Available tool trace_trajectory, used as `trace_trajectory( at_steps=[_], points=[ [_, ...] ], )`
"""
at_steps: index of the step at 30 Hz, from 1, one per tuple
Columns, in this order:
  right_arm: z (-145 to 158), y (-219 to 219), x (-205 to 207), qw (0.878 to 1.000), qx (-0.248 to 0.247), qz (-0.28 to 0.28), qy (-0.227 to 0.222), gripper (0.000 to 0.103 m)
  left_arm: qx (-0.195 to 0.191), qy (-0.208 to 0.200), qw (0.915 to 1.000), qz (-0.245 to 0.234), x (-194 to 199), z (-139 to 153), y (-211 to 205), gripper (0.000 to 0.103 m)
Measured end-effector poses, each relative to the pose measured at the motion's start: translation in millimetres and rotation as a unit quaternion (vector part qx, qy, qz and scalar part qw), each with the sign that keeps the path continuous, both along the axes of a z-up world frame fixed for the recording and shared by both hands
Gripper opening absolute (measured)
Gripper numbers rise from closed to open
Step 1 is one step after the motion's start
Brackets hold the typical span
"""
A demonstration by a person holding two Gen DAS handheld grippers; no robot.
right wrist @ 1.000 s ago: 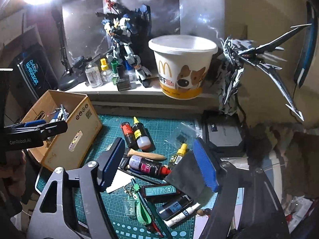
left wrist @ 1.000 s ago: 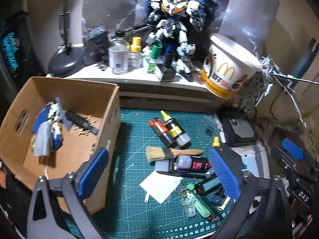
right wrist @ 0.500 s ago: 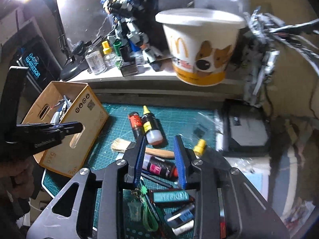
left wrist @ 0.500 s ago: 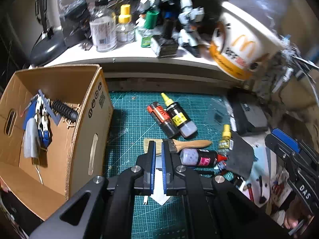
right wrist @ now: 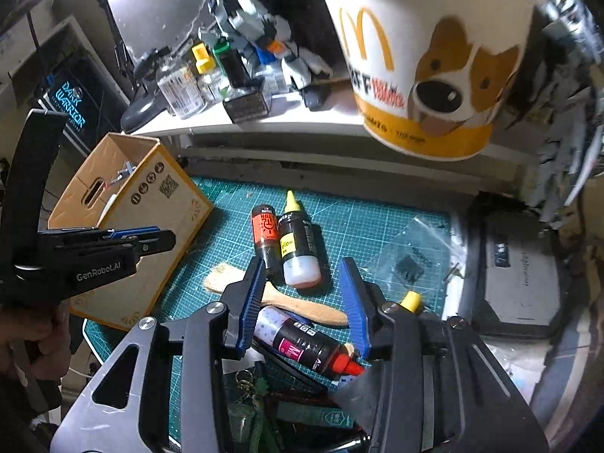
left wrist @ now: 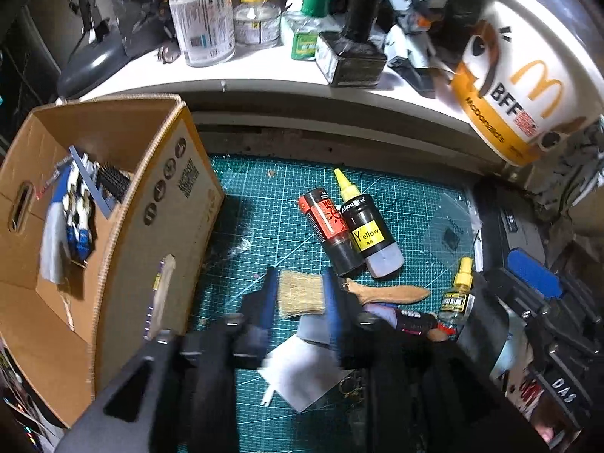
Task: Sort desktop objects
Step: 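Grasp the orange paint can with the left tool while the right tool grasps the black yellow-capped bottle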
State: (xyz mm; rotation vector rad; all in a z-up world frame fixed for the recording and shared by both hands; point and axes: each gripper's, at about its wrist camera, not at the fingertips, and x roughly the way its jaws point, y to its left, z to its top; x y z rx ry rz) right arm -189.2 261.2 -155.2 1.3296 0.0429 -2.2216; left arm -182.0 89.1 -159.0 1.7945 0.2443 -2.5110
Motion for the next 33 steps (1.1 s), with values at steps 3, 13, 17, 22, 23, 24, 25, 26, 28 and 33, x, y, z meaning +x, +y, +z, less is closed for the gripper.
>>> trace_trajectory(
  at_steps=[3,13,17,22,23,24,25,26,28,33],
  points=[
    [-11.1,-0.4,-7.6,1.0,-0.001,0.007,-0.009,0.039,0.02,-0.002,0.9997,0.01,-5.5,-7.5,-0.1,0.052],
    [-57.0,-9.3,-34.2,0.998,-0.01,0.03,-0.049,0.039,0.024,-0.026,0.9991,0.024,-29.6,-38.0,3.9,0.08],
    [-71.4,-20.0,-43.9,0.997,-0.014,0.045,-0.062,0.039,0.009,-0.038,0.9988,0.028,-34.0,-46.6,4.2,0.08],
    [-89.6,-34.5,-58.2,0.995,-0.019,0.06,-0.079,0.038,-0.001,-0.047,0.9983,0.035,-35.9,-51.9,-0.6,0.08],
    [-92.6,-37.8,-60.6,0.995,-0.017,0.064,-0.081,0.038,0.0,-0.049,0.9981,0.037,-36.6,-52.8,-1.5,0.08],
    [-95.6,-41.1,-63.0,0.994,-0.016,0.068,-0.083,0.038,0.001,-0.051,0.9979,0.039,-37.3,-53.8,-2.3,0.08],
    [-98.6,-44.4,-65.6,0.994,-0.015,0.072,-0.086,0.038,0.0,-0.051,0.9979,0.039,-37.6,-54.1,-2.9,0.08],
    [-101.1,-47.1,-67.4,0.993,-0.014,0.074,-0.087,0.038,-0.001,-0.051,0.998,0.039,-38.1,-54.4,-3.3,0.08],
    [-106.0,-51.5,-70.7,0.993,-0.01,0.078,-0.09,0.038,-0.002,-0.052,0.9979,0.039,-39.9,-56.1,-3.7,0.08],
    [-118.2,-61.7,-76.0,0.991,-0.006,0.085,-0.104,0.038,-0.003,-0.057,0.9975,0.041,-46.5,-61.7,-6.1,0.08]
  ],
)
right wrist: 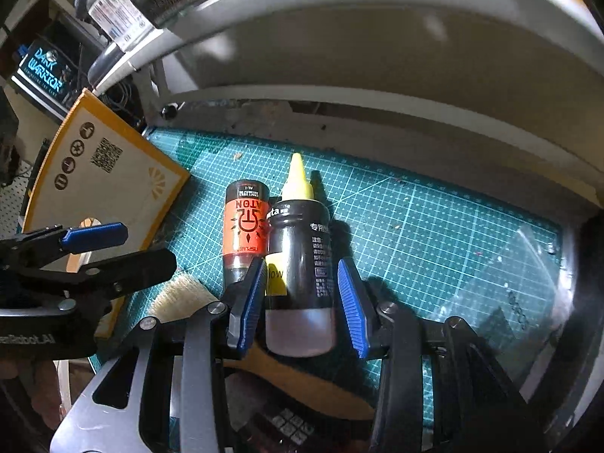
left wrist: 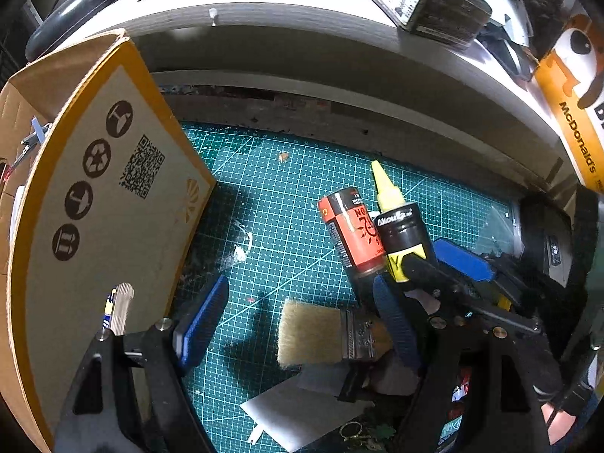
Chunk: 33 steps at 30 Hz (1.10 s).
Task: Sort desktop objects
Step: 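Grasp the orange paint can with the left tool while the right tool grasps the black yellow-capped bottle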
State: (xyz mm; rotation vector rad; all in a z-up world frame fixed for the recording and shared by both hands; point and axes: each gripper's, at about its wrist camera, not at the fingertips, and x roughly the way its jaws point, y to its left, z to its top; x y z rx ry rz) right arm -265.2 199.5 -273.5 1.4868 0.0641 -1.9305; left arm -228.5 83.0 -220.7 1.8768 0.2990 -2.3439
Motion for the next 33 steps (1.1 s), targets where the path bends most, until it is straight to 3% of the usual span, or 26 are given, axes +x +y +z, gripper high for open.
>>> trace_trajectory(
  at_steps=[16,21,27,31,32,33],
  points=[
    [-10.3,-1.6,-0.8,1.0,0.012,0.003,-0.012,0.038,-0.006,-0.006,0.9998,-0.019,-21.1,-14.6,5.5,0.08],
    [-0.4,15.8,1.8,1.0,0.012,-0.02,-0.003,0.038,-0.001,-0.009,0.9997,-0.025,-29.6,-24.6,14.9,0.08],
    [14.4,35.1,6.2,0.999,0.016,-0.047,0.017,0.038,-0.032,0.01,0.9987,-0.037,-38.0,-41.1,27.3,0.08],
    [20.9,44.3,8.1,0.998,0.013,-0.061,0.022,0.038,-0.018,-0.001,0.9992,-0.034,-43.1,-53.0,26.4,0.079],
    [22.5,47.6,8.1,0.998,0.013,-0.064,0.023,0.038,-0.017,-0.007,0.9993,-0.033,-44.0,-56.4,25.8,0.076],
    [23.2,49.0,8.0,0.997,0.013,-0.067,0.023,0.038,-0.021,-0.005,0.9992,-0.033,-43.8,-57.2,26.1,0.066]
  ],
)
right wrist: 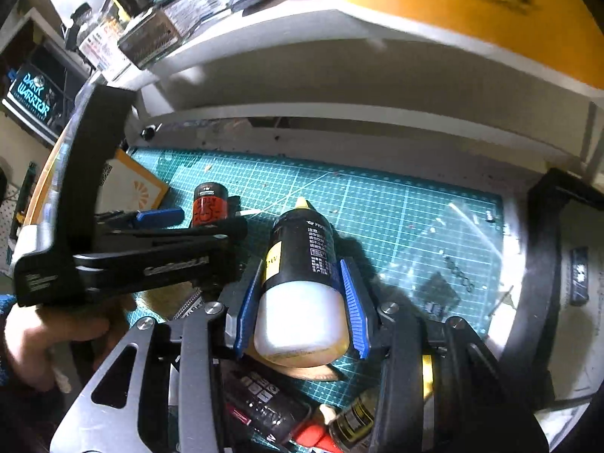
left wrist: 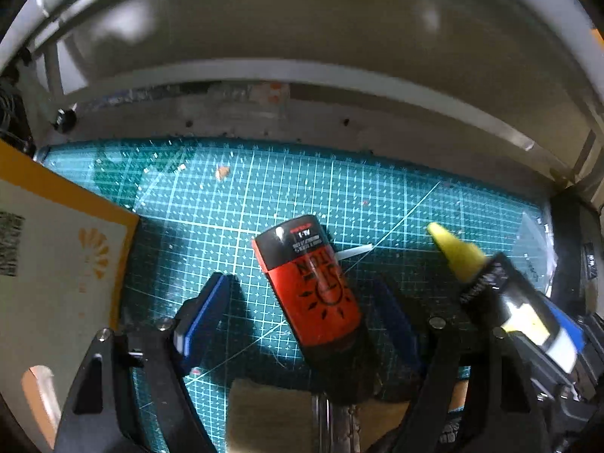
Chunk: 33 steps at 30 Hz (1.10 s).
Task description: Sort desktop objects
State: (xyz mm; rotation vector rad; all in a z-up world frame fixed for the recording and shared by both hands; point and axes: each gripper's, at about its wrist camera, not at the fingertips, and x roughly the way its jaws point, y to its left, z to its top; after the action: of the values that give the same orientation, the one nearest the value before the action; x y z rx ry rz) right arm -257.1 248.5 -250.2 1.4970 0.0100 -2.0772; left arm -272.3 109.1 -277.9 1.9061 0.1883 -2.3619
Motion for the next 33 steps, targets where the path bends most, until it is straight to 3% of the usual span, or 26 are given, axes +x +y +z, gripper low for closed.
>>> trace_trajectory(
  at_steps=[1,3,5,12,21,33],
  points=[
    [0.7,1.2,-0.1,1.0,0.0,-0.002,0.0,0.038,-0.006,0.003,1.0,-0.006,0.1,1.5,1.9,0.063],
    [2.1,3.0,-0.2,1.0,-0.002,-0.007,0.001,0.038,-0.017,0.009,0.9996,-0.019,0.2,4.5,5.7,0.042],
    [3.9,3.8,-0.1,1.0,-0.002,-0.011,0.001,0.038,0.0,0.006,0.9996,-0.026,1.3,8.0,6.1,0.035],
    [15.9,6.2,3.7,1.0,-0.008,-0.015,0.009,0.038,0.024,0.037,0.9984,-0.035,12.4,29.9,8.0,0.034],
    [32.0,11.3,15.7,0.999,-0.012,-0.03,0.024,0.038,0.036,0.045,0.9974,-0.043,33.4,50.9,7.1,0.034],
    [64.8,14.9,56.8,0.997,-0.001,-0.045,0.055,0.038,0.029,0.088,0.9923,-0.082,69.3,90.9,-2.0,0.034]
  ],
)
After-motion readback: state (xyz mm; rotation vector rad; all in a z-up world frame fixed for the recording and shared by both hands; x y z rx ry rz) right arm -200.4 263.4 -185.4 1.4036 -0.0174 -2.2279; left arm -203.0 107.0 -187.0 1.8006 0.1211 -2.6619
